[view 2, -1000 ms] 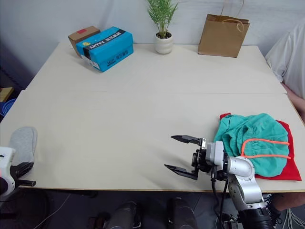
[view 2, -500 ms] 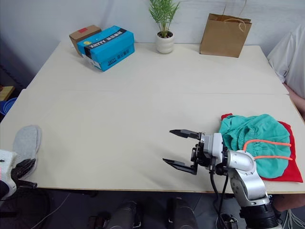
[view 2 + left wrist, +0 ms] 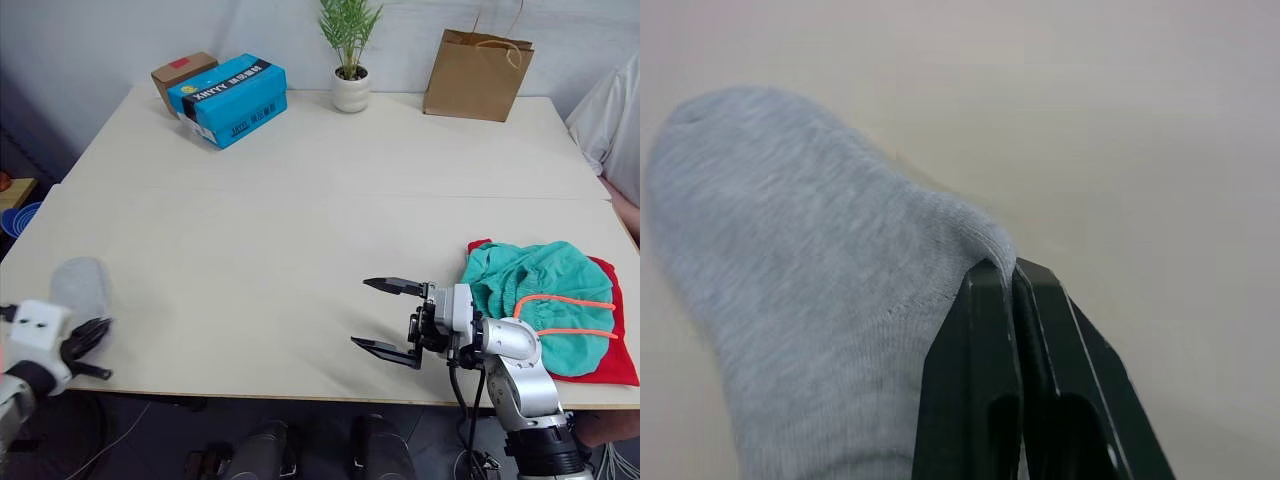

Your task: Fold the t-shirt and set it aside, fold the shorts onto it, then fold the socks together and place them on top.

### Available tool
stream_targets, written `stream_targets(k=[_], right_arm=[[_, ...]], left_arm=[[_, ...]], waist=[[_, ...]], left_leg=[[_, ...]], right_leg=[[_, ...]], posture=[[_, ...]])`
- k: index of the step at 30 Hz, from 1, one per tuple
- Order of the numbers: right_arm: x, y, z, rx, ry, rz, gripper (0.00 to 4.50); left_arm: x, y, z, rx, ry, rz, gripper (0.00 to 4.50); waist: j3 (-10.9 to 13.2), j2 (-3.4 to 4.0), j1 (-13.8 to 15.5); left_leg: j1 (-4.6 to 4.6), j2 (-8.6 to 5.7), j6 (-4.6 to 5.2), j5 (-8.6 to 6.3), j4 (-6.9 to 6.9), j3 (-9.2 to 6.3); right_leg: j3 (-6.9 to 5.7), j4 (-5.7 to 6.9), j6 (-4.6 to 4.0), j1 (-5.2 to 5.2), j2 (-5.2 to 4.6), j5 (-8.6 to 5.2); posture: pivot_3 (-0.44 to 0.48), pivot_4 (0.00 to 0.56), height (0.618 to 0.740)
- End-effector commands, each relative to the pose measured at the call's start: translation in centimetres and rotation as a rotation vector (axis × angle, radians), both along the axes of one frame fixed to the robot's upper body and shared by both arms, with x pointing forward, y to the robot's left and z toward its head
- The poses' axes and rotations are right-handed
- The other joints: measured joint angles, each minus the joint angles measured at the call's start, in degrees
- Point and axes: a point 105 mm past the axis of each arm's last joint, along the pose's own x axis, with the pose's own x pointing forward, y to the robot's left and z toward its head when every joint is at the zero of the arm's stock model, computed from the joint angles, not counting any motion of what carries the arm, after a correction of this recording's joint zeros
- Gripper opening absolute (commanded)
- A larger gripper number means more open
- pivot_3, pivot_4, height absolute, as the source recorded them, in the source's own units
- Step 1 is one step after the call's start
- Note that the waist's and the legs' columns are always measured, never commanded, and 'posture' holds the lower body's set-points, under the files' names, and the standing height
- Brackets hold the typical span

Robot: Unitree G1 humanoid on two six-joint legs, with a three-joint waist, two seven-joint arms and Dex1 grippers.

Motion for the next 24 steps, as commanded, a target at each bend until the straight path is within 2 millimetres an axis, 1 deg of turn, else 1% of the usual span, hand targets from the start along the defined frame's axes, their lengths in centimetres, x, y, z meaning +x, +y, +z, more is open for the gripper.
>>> stream_targets(k=[1, 3, 5, 6, 7, 8, 10, 11, 13, 16, 21, 24], right_arm=[[0.2, -1.4, 0.2, -0.041, -0.056, -0.033, 4.5], [0.4, -2.3, 0.1, -0.071, -0.066, -0.04, 4.5], [0.6, -3.1, 0.2, -0.088, -0.073, -0.057, 4.5], [0.6, -3.3, 0.2, -0.091, -0.075, -0.062, 4.5], [0.7, -3.4, 0.3, -0.093, -0.077, -0.069, 4.5], [0.7, -3.4, 0.3, -0.093, -0.078, -0.072, 4.5], [0.7, -3.5, 0.5, -0.09, -0.08, -0.087, 4.5], [0.6, -3.5, 0.6, -0.09, -0.08, -0.091, 4.5], [0.5, -3.4, 0.7, -0.091, -0.079, -0.099, 4.5], [0.3, -3.3, 1.1, -0.092, -0.078, -0.116, 4.5], [0.1, -2.6, 1.4, -0.088, -0.058, -0.129, 4.5], [-0.1, -1.8, 1.7, -0.078, -0.044, -0.124, 4.5]], left_arm=[[1.5, -4.2, 0.1, -0.014, -0.004, -0.201, 0.01], [2.4, -7.3, -0.4, 0.011, 0.016, -0.375, 0.01], [2.8, -11.4, -0.7, 0.049, 0.029, -0.627, 0.01], [2.7, -12.8, -0.8, 0.081, 0.031, -0.735, 0.01], [2.7, -13.9, -0.8, 0.107, 0.024, -0.829, 0.01], [2.6, -14.5, -0.8, 0.125, 0.018, -0.884, 0.01], [1.7, -16.0, -1.3, 0.249, 0.013, -1.096, 0.01], [1.2, -16.4, -1.7, 0.304, 0.016, -1.185, 0.01], [0.7, -16.6, -2.0, 0.363, 0.007, -1.29, 0.01], [0.4, -16.6, -1.9, 0.417, -0.028, -1.398, 0.01], [1.7, -14.4, -2.5, 0.529, -0.036, -1.418, 0.01], [2.5, -12.9, -1.4, 0.609, -0.098, -1.473, 0.01]], waist=[[0.0, 0.0, -0.1], [0.0, 0.01, -0.2], [0.0, 0.05, -0.1], [0.0, 0.05, 0.1], [0.0, 0.06, 0.1], [0.0, 0.06, 0.0], [0.0, 0.07, -0.3], [0.0, 0.08, -0.5], [0.0, 0.14, -0.5], [0.0, 0.19, -0.4], [0.0, 0.19, -0.4], [0.0, 0.19, -0.4]], left_leg=[[0.01, 0.0, 0.05, 0.03, -0.01, 0.01], [0.02, 0.0, 0.2, 0.12, -0.01, 0.05], [0.04, -0.01, 0.26, 0.15, 0.0, 0.08], [0.04, -0.02, 0.27, 0.16, 0.0, 0.11], [0.05, -0.01, 0.28, 0.17, 0.01, 0.11], [0.06, -0.01, 0.26, 0.16, 0.01, 0.12], [0.08, 0.01, 0.27, 0.17, -0.04, 0.18], [0.07, 0.03, 0.26, 0.16, -0.06, 0.21], [0.14, 0.08, 0.22, 0.14, -0.1, 0.27], [0.17, 0.08, 0.23, 0.14, -0.1, 0.3], [0.17, 0.07, 0.29, 0.16, 0.0, 0.3], [0.21, 0.08, 0.28, 0.19, 0.01, 0.31]], right_leg=[[0.0, 0.01, 0.01, 0.02, 0.0, 0.01], [0.01, 0.03, 0.02, 0.01, 0.01, 0.01], [0.01, 0.03, 0.02, 0.02, 0.02, 0.01], [0.02, 0.05, 0.02, 0.01, 0.02, 0.01], [0.02, 0.06, 0.02, 0.02, 0.03, 0.01], [0.03, 0.06, 0.02, 0.02, 0.04, 0.01], [0.08, 0.05, 0.03, 0.01, 0.06, 0.01], [0.08, 0.04, 0.02, 0.0, 0.1, 0.01], [0.12, 0.05, 0.01, -0.01, 0.14, -0.02], [0.15, 0.06, 0.02, -0.01, 0.15, -0.03], [0.17, 0.1, 0.06, 0.02, 0.12, -0.01], [0.18, 0.2, 0.06, 0.01, 0.13, -0.01]], posture=[[0.0, 0.15, 0.74], [0.0, 0.15, 0.74], [0.0, 0.15, 0.74], [0.0, 0.15, 0.74], [0.0, 0.15, 0.74], [0.0, 0.15, 0.74], [0.0, 0.15, 0.74], [0.0, 0.15, 0.74], [0.0, 0.15, 0.74], [0.0, 0.15, 0.74], [0.0, 0.15, 0.74], [0.0, 0.15, 0.74]])
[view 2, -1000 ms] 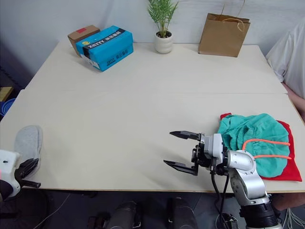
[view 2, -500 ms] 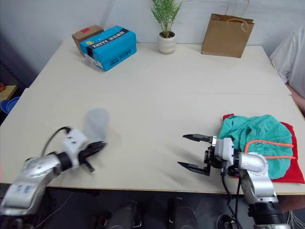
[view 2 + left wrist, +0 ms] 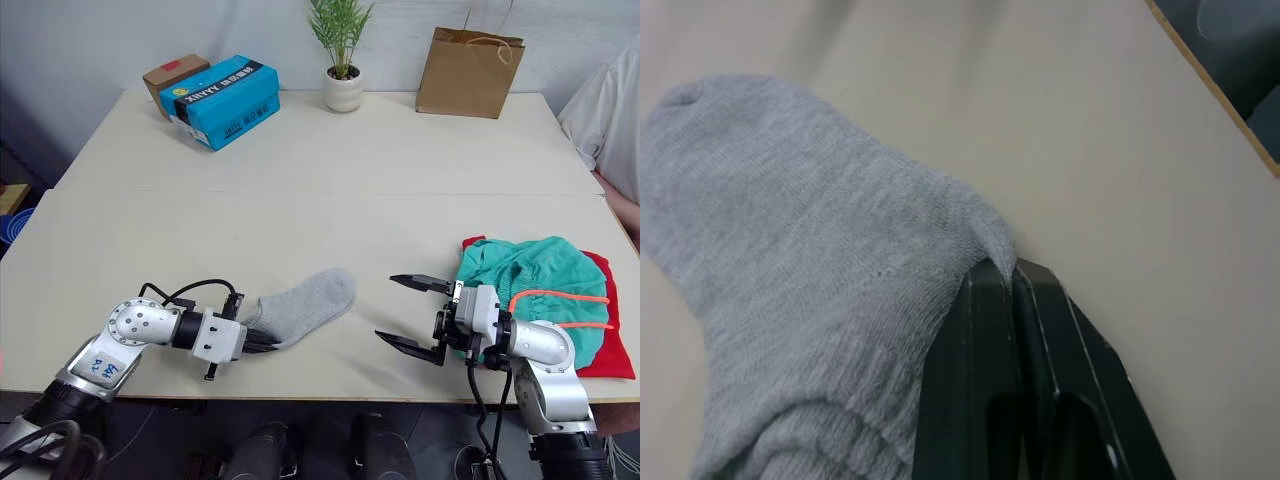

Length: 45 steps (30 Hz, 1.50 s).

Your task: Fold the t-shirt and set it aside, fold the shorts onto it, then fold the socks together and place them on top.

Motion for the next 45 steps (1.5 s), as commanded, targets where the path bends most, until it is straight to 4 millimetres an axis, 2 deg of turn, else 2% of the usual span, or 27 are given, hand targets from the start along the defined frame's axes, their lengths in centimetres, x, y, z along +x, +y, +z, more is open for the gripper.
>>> stream_targets(k=[1, 4, 8, 13, 17, 18, 21, 24, 28, 29, 30, 31, 34, 36, 38, 42, 43, 45], right_arm=[[-0.5, 0.7, 1.0, -0.005, -0.014, 0.012, 4.5], [-0.8, 1.5, 0.9, -0.01, 0.024, 0.036, 4.5], [-0.3, 1.7, 1.1, -0.004, 0.024, 0.022, 4.5], [0.5, 1.4, 1.5, 0.002, 0.004, -0.022, 4.5], [0.2, 2.1, 1.3, 0.005, 0.021, 0.005, 4.5], [0.2, 2.2, 1.3, 0.009, 0.025, 0.007, 4.5], [0.4, 2.5, 1.4, 0.044, 0.054, -0.004, 4.5], [0.7, 2.7, 1.5, 0.073, 0.073, -0.022, 4.5], [0.7, 3.4, 2.0, 0.102, 0.089, 0.001, 4.5], [0.7, 3.8, 2.3, 0.11, 0.073, 0.013, 4.5], [0.9, 4.0, 2.7, 0.133, 0.055, 0.013, 4.07], [1.2, 4.3, 2.8, 0.149, 0.064, 0.008, 3.92], [1.4, 6.3, 1.1, 0.06, 0.067, 0.069, 2.9], [1.1, 8.0, 0.2, 0.024, 0.064, 0.118, 2.21], [1.8, 9.5, -0.5, -0.006, 0.06, 0.107, 1.44], [3.3, 10.5, -2.4, -0.068, 0.072, 0.038, 0.04], [3.7, 10.6, -2.9, -0.074, 0.078, 0.019, 0.0], [4.2, 10.5, -3.9, -0.065, 0.098, -0.024, 0.0]], left_arm=[[0.8, 3.0, 0.4, 0.109, -0.059, -0.066, 0.01], [1.0, 3.3, 1.5, 0.117, -0.077, -0.169, 0.01], [0.7, 2.8, 0.1, 0.139, -0.059, -0.26, 0.01], [2.6, 2.2, 0.8, 0.066, -0.105, -0.144, 0.01], [2.2, 2.1, 2.0, -0.049, -0.076, -0.081, 0.01], [2.0, 2.1, 2.2, -0.07, -0.07, -0.071, 0.45], [1.0, 2.0, 2.6, -0.12, -0.028, -0.039, 1.21], [1.2, 2.1, 3.6, -0.207, -0.013, 0.046, 2.13], [0.2, 2.9, 5.5, -0.333, 0.135, 0.19, 3.32], [0.1, 3.0, 6.3, -0.407, 0.179, 0.243, 3.32], [0.0, 3.1, 7.0, -0.479, 0.234, 0.291, 3.36], [-0.1, 3.0, 7.6, -0.54, 0.266, 0.316, 3.36], [0.8, 1.9, 8.5, -0.707, 0.238, 0.4, 2.77], [1.5, 0.8, 7.4, -0.722, 0.218, 0.456, 2.16], [2.4, -0.5, 6.0, -0.711, 0.211, 0.52, 1.46], [3.5, -1.6, 4.2, -0.697, 0.211, 0.623, 0.19], [3.5, -2.1, 3.9, -0.708, 0.227, 0.624, 0.03], [3.6, -2.5, 2.9, -0.687, 0.233, 0.648, 0.03]], waist=[[0.0, 0.0, 0.0], [0.0, 0.0, 0.0], [0.0, 0.0, 0.1], [0.0, 0.0, 0.4], [0.0, -0.01, 0.2], [0.0, -0.01, 0.1], [0.0, -0.03, -0.2], [0.0, -0.02, -0.1], [0.0, -0.04, -0.4], [0.0, -0.04, -0.4], [0.1, -0.05, -0.4], [0.1, -0.05, -0.5], [0.1, 0.02, -0.2], [0.1, -0.01, 0.1], [0.1, -0.02, 0.1], [0.1, -0.03, -0.1], [0.1, -0.03, -0.1], [0.1, -0.04, -0.1]], left_leg=[[0.01, 0.01, -0.03, 0.03, 0.0, 0.0], [-0.01, 0.02, -0.07, 0.08, -0.01, 0.0], [-0.1, -0.03, 0.07, -0.01, 0.01, 0.05], [-0.17, -0.13, 0.2, -0.05, 0.14, 0.05], [-0.17, -0.12, 0.25, -0.02, 0.19, 0.04], [-0.17, -0.1, 0.25, -0.02, 0.19, 0.04], [-0.14, -0.07, 0.22, -0.01, 0.11, 0.04], [-0.13, -0.06, 0.18, 0.0, 0.05, 0.03], [-0.14, -0.07, 0.17, 0.0, 0.07, 0.03], [-0.14, -0.06, 0.17, -0.01, 0.06, 0.02], [-0.13, -0.06, 0.16, -0.01, 0.04, 0.01], [-0.12, -0.04, 0.15, -0.01, 0.04, 0.01], [-0.11, -0.05, 0.12, 0.01, 0.05, -0.03], [-0.07, -0.08, 0.13, 0.01, 0.08, -0.03], [-0.1, -0.1, 0.13, 0.01, 0.06, -0.02], [-0.14, -0.13, 0.13, 0.01, 0.1, 0.04], [-0.14, -0.12, 0.12, 0.01, 0.09, 0.05], [-0.12, -0.1, 0.11, 0.0, 0.06, 0.04]], right_leg=[[0.0, 0.03, 0.0, 0.0, 0.01, 0.0], [-0.03, 0.06, -0.02, -0.04, 0.03, 0.0], [-0.01, -0.05, 0.03, -0.04, -0.01, -0.01], [-0.03, -0.09, 0.19, -0.03, -0.07, 0.02], [0.0, -0.05, 0.27, 0.0, -0.07, 0.07], [0.01, -0.04, 0.27, 0.0, -0.07, 0.07], [0.03, -0.04, 0.26, -0.02, -0.06, 0.07], [0.01, -0.04, 0.23, -0.04, -0.04, 0.05], [0.05, -0.04, 0.23, -0.04, -0.06, 0.05], [0.06, -0.05, 0.23, -0.04, -0.06, 0.05], [0.07, -0.06, 0.23, -0.03, -0.07, 0.05], [0.07, -0.06, 0.23, -0.04, -0.06, 0.05], [0.07, -0.04, 0.22, -0.03, -0.07, 0.04], [0.05, -0.04, 0.23, 0.04, -0.08, 0.04], [0.05, -0.06, 0.24, 0.03, -0.06, 0.05], [0.08, -0.05, 0.28, -0.02, -0.06, 0.07], [0.08, -0.06, 0.27, -0.02, -0.06, 0.07], [0.06, -0.06, 0.27, -0.02, -0.05, 0.07]], posture=[[0.0, 0.15, 0.74], [0.0, 0.15, 0.74], [0.0, 0.15, 0.74], [0.0, 0.15, 0.74], [0.0, 0.15, 0.74], [0.0, 0.15, 0.74], [0.0, 0.15, 0.74], [0.0, 0.15, 0.74], [0.0, 0.15, 0.74], [0.0, 0.15, 0.74], [0.0, 0.15, 0.74], [0.0, 0.15, 0.74], [0.0, 0.15, 0.74], [0.0, 0.15, 0.74], [0.0, 0.15, 0.74], [0.0, 0.15, 0.74], [0.0, 0.15, 0.74], [0.0, 0.15, 0.74]])
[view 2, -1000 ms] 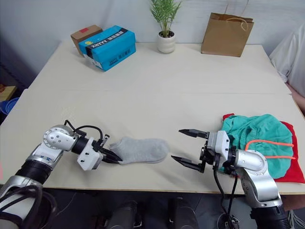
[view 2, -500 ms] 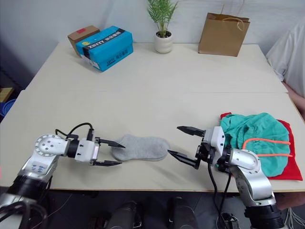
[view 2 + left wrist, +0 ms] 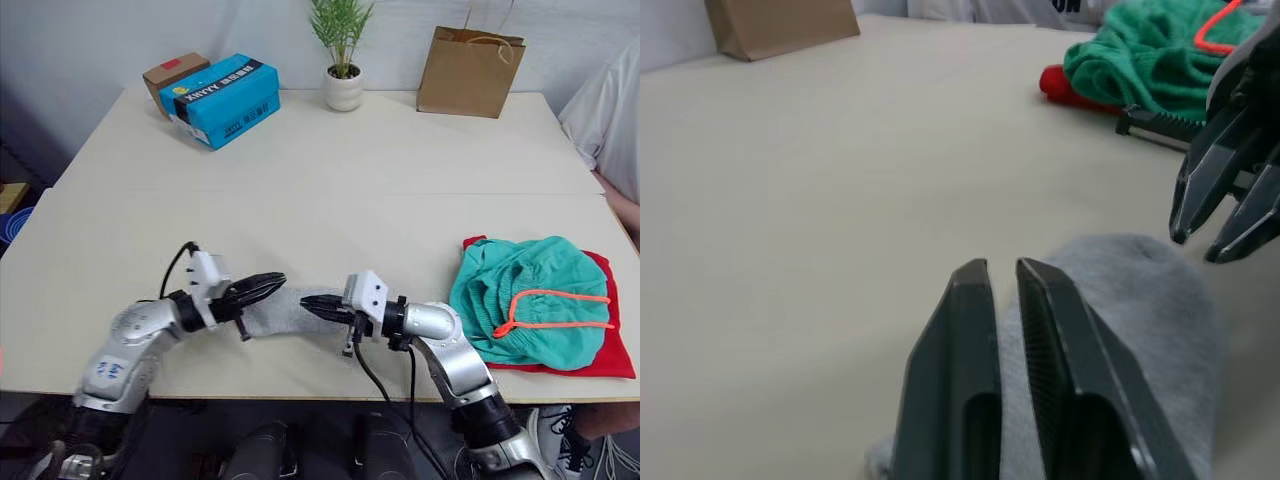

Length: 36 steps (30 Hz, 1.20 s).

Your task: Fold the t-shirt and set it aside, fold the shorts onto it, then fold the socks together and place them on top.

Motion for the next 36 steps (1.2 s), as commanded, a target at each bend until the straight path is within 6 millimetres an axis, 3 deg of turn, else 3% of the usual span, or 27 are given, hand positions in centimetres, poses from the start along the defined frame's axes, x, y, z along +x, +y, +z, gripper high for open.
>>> stream_targets(k=[1, 4, 9, 15, 18, 23, 28, 32, 36], right_arm=[[0.5, -0.2, -1.4, -0.005, -0.009, -0.055, 0.0], [0.4, -0.9, -2.5, -0.021, -0.009, -0.077, 0.0], [1.0, -4.8, -2.4, 0.036, -0.037, -0.258, 0.0], [-0.6, -8.2, 0.5, 0.32, 0.057, -0.324, 0.0], [-1.5, -8.7, 1.4, 0.384, 0.186, -0.327, 0.59], [-2.0, -9.2, 0.8, 0.407, 0.516, -0.417, 2.35], [-2.8, -7.3, -0.3, 0.396, 0.912, -0.372, 3.99], [-2.4, -6.6, -2.3, 0.297, 1.106, -0.456, 3.99], [-2.7, -4.7, -2.2, 0.275, 1.213, -0.393, 3.99]], left_arm=[[0.2, -0.5, -1.2, 0.036, 0.018, 0.037, 0.03], [0.4, -0.3, -2.6, 0.063, 0.058, 0.078, 0.03], [-0.2, 1.3, -5.1, 0.114, 0.152, 0.13, 0.03], [-0.2, 2.0, -1.8, -0.048, 0.066, 0.11, 0.03], [-1.0, 1.5, -0.8, -0.031, 0.038, 0.011, 0.0], [-1.3, 1.3, 0.3, 0.002, 0.01, -0.1, 0.0], [-1.4, 0.9, -0.9, 0.1, 0.032, -0.197, 0.0], [-1.3, 0.7, -1.4, 0.118, 0.041, -0.219, 0.0], [-0.5, 1.3, -1.6, 0.098, 0.056, -0.174, 0.0]], waist=[[0.0, 0.0, 0.0], [0.0, 0.0, -0.1], [0.0, 0.02, 0.0], [0.0, 0.02, 0.0], [0.0, 0.03, -0.1], [0.0, 0.03, 0.1], [0.0, 0.03, 0.0], [0.0, 0.03, -0.2], [-0.1, -0.12, -0.2]], left_leg=[[0.0, 0.01, -0.01, 0.0, -0.02, 0.0], [0.0, 0.01, -0.02, -0.01, -0.03, 0.0], [0.06, 0.02, -0.01, -0.02, -0.01, 0.01], [0.12, 0.04, -0.05, -0.04, -0.02, 0.0], [0.11, 0.07, -0.03, -0.02, -0.07, 0.0], [0.06, 0.06, -0.04, -0.03, -0.05, -0.03], [0.02, 0.05, -0.03, -0.03, -0.07, -0.06], [-0.14, 0.07, -0.01, -0.02, -0.1, -0.02], [-0.24, 0.07, -0.01, -0.01, -0.09, -0.02]], right_leg=[[-0.01, 0.0, -0.01, 0.0, 0.01, 0.0], [0.0, -0.03, -0.01, -0.02, 0.01, -0.01], [0.02, 0.0, -0.01, 0.03, 0.0, -0.01], [0.04, 0.02, -0.04, 0.09, -0.01, 0.01], [0.06, 0.03, -0.07, 0.04, 0.01, -0.01], [0.04, -0.02, -0.09, 0.03, -0.01, -0.02], [0.05, -0.05, -0.12, 0.01, -0.05, -0.03], [0.05, -0.02, -0.14, -0.22, -0.01, -0.05], [0.04, -0.01, -0.13, -0.33, 0.01, -0.05]], posture=[[0.0, 0.15, 0.74], [0.0, 0.15, 0.74], [0.0, 0.15, 0.74], [0.0, 0.15, 0.74], [0.0, 0.15, 0.74], [0.0, 0.15, 0.74], [0.0, 0.15, 0.74], [0.0, 0.15, 0.74], [0.0, 0.15, 0.74]])
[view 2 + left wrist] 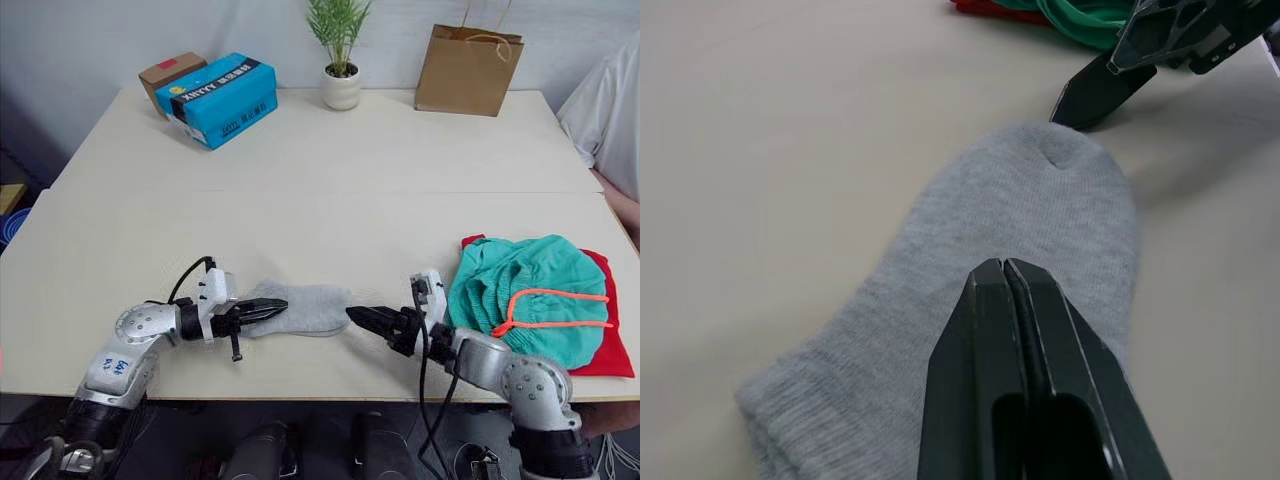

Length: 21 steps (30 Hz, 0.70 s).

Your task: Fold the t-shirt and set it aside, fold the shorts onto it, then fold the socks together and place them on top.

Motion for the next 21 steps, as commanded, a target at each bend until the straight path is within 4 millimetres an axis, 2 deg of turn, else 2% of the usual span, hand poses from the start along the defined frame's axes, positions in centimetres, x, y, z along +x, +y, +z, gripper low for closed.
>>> stream_targets(k=[1, 3, 6, 10, 16, 18, 21], right_arm=[[-1.6, 2.5, -1.8, -0.012, 0.157, 0.11, 3.99], [-1.9, 3.7, -2.1, -0.017, 0.185, 0.144, 3.99], [-1.5, 4.2, -1.7, 0.025, 0.204, 0.136, 3.99], [-0.5, 4.3, -1.4, 0.052, 0.21, 0.101, 2.75], [-0.4, 4.6, -0.8, 0.073, 0.207, 0.122, 0.6], [-0.3, 4.4, -0.5, 0.08, 0.2, 0.119, 0.02], [-0.2, 3.2, 0.0, 0.074, 0.182, 0.095, 0.02]], left_arm=[[0.5, 0.9, 0.2, -0.008, -0.016, 0.054, 0.0], [0.4, 1.4, -0.2, -0.014, -0.004, 0.084, 0.0], [-0.4, 1.3, -0.8, 0.018, -0.002, 0.053, 0.0], [-0.5, 1.2, -0.9, 0.026, -0.006, 0.044, 0.0], [-0.4, 0.7, -1.3, 0.027, -0.012, 0.036, 0.0], [-0.3, 0.4, -1.3, 0.026, -0.017, 0.034, 0.0], [0.1, -0.4, -1.2, 0.018, -0.03, 0.026, 0.0]], waist=[[0.0, -0.06, -0.3], [-0.1, -0.16, -1.0], [-0.1, -0.22, -1.6], [-0.1, -0.24, -1.5], [-0.2, -0.35, -1.5], [-0.3, -0.45, -1.5], [-0.3, -0.44, -1.3]], left_leg=[[0.0, 0.0, 0.0, 0.0, 0.01, 0.02], [-0.01, 0.01, 0.0, 0.0, -0.01, 0.05], [-0.03, 0.04, -0.01, 0.0, -0.09, 0.05], [-0.1, 0.06, -0.04, 0.0, -0.12, 0.11], [-0.3, 0.06, -0.02, 0.01, -0.05, 0.13], [-0.3, 0.06, -0.02, 0.01, -0.04, 0.12], [-0.36, 0.05, 0.04, 0.04, 0.01, 0.11]], right_leg=[[0.01, 0.0, 0.01, 0.0, 0.0, 0.0], [0.03, 0.0, 0.02, -0.01, 0.01, 0.0], [0.04, 0.01, 0.05, -0.08, 0.05, -0.01], [0.08, 0.05, 0.07, -0.21, 0.09, -0.03], [0.11, 0.06, 0.08, -0.37, 0.08, -0.02], [0.1, 0.06, 0.08, -0.37, 0.08, -0.01], [0.1, 0.06, 0.11, -0.39, 0.05, 0.03]], posture=[[0.0, 0.15, 0.74], [0.0, 0.15, 0.74], [0.0, 0.15, 0.74], [0.0, 0.15, 0.74], [0.0, 0.15, 0.74], [0.0, 0.15, 0.74], [0.0, 0.15, 0.74]])
